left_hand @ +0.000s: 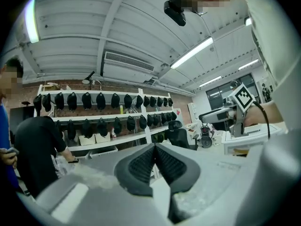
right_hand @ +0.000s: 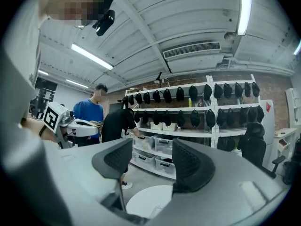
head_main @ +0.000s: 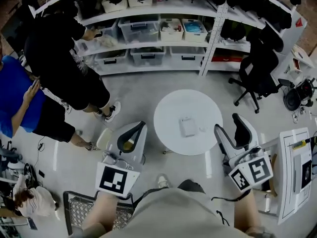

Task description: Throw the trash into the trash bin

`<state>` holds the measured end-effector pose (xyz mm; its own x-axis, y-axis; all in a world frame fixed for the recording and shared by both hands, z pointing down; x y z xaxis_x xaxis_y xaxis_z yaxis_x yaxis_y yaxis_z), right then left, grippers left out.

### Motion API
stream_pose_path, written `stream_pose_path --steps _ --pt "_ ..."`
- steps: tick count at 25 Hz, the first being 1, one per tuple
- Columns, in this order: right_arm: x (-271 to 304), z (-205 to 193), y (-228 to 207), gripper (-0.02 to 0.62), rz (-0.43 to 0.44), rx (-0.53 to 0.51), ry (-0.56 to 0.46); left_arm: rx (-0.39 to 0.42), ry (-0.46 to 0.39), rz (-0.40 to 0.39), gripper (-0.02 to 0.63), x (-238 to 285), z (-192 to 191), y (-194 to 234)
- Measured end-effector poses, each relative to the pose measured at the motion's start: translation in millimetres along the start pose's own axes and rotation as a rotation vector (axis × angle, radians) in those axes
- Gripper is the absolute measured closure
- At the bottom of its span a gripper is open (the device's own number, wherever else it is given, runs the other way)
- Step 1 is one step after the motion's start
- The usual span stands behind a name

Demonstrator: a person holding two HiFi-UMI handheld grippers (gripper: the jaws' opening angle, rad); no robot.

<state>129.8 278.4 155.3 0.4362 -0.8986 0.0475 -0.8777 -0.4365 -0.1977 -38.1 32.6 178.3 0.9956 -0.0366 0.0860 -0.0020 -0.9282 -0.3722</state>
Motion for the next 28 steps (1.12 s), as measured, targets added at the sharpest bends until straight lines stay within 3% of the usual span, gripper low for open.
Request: stream_pose_path --steps 7,15,20,24,28 --pt "19 -14 -34 0.347 -0.035 0.015 0.046 -0.020 0.039 -0.035 0.603 35 -15 -4" --pt "58 -66 -117 0.362 -0.057 0.049 0.191 -0.005 0.145 -0.053 0.603 101 -39 -15" --pt "93 -117 -166 0.364 -0.061 0.058 0.321 0.072 0.233 -0.090 0.603 154 -76 -24" --pt "113 -171 -200 0.365 -0.063 0.156 0.428 0.044 0.315 -0.133 0.603 188 -110 -38" --pt "129 -225 -226 0.365 -0.063 0.174 0.551 -0.031 0.409 -0.160 0.603 214 -146 -52"
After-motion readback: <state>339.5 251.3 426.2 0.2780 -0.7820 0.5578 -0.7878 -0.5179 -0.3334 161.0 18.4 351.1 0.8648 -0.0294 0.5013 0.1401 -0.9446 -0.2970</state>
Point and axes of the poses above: the fingertips, and each gripper's own axes: x forward along the fingers, y to its left, z out of its top, the point moved 8 cm from there along -x, backward along the fingers, and after that the axes turned 14 degrees about x, right-handed, at the moved point
